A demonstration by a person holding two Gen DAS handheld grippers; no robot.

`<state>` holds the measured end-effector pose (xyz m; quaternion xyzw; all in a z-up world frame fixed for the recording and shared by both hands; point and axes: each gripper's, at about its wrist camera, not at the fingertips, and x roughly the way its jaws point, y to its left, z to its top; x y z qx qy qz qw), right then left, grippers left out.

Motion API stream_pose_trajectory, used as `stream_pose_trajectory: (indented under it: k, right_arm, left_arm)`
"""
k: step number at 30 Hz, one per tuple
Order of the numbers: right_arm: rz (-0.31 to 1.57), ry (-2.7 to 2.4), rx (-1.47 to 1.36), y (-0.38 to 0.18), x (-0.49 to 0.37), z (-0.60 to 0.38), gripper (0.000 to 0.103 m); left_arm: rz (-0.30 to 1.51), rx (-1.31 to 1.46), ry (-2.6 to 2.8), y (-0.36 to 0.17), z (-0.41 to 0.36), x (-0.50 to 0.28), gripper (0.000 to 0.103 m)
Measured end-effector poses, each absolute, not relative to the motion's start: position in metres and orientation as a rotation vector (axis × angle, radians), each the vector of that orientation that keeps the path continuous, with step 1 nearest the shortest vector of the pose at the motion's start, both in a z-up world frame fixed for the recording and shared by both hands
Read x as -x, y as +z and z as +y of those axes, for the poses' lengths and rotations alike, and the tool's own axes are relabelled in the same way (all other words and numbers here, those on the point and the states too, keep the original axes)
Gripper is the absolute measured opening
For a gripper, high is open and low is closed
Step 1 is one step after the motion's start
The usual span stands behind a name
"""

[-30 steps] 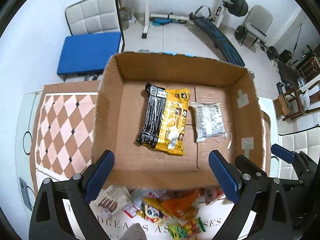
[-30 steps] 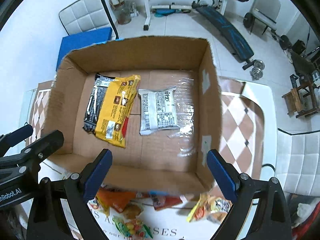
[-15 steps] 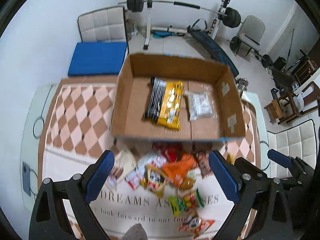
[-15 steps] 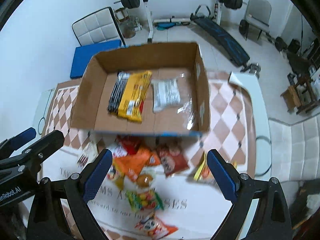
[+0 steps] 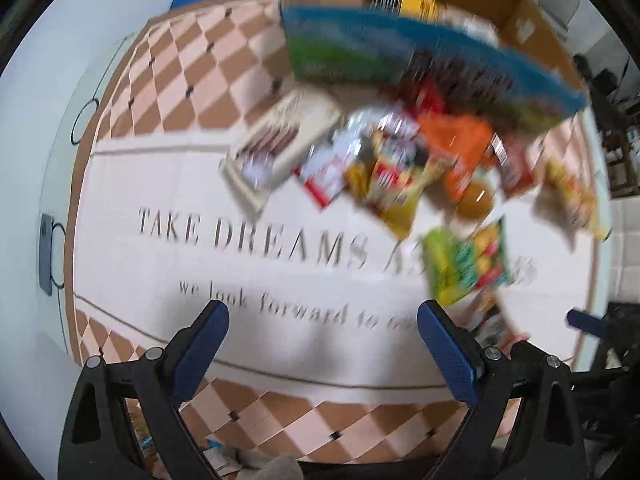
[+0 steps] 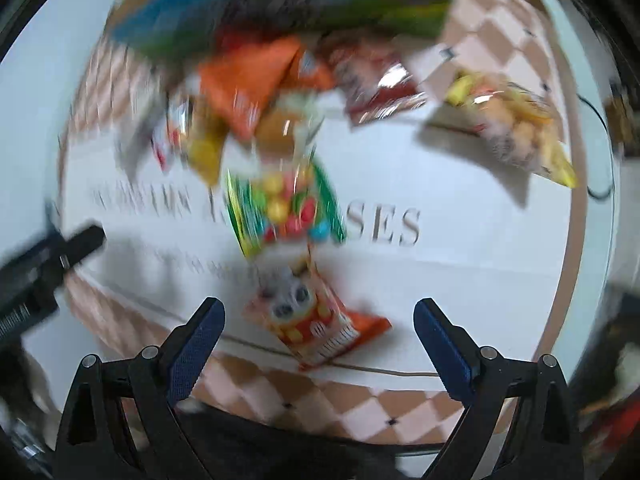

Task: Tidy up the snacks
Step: 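Grasp the green candy bag with left tool while right tool grasps panda packet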

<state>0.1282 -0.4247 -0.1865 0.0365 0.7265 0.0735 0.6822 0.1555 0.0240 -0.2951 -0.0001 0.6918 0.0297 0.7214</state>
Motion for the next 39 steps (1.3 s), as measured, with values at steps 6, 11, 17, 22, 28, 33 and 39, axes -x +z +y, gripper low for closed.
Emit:
stream_pose_trajectory:
  k: [6,11,17,22,28,33,39]
  right_arm:
    - [1.716,0.265,0.128,-0.237,-0.111,-0.395,0.097]
    - [1.757,0.262,0.143,-0.263,-0.1,-0.406,0.049]
    - [1.756,0.139,-0.088,-0.257,-0.101,-0.483,0.048]
    - [1.755,0.052,-0.226,-0.258,-0.105,-0.546,0.048]
    - [1.769,0.032,-0.296,-0.255,-0.1,-0.592,0.048]
    - [1.776,0.013,-0.317,-0.238,-0.103,-0.623,0.048]
    - [1.787,-0.019,-0.368,-0.242,-0.113,-0.64,0.048]
  left_arm:
    - [1.549,-0.14,0.045,-0.324,0.014,-0.137,0.097]
    - [1.514,-0.275,-0.038,-0.323,-0.007,-0.138,0.097]
    - [1.401,-0.48,-0.252,-0.308,-0.072,-0.154,0.097]
    - [1.429,-0.638,-0.421,-0.333,-0.131,-0.171,0.097]
    - [1.498,-0.778,-0.539,-0.368,-0.173,-0.176,0.074]
    - [1.666,-0.541,-0.445,-0.374,-0.164,-0.182,0.055]
    - [1.893,-0.019,-0.228,-0.395,-0.107,-0.183,0.056]
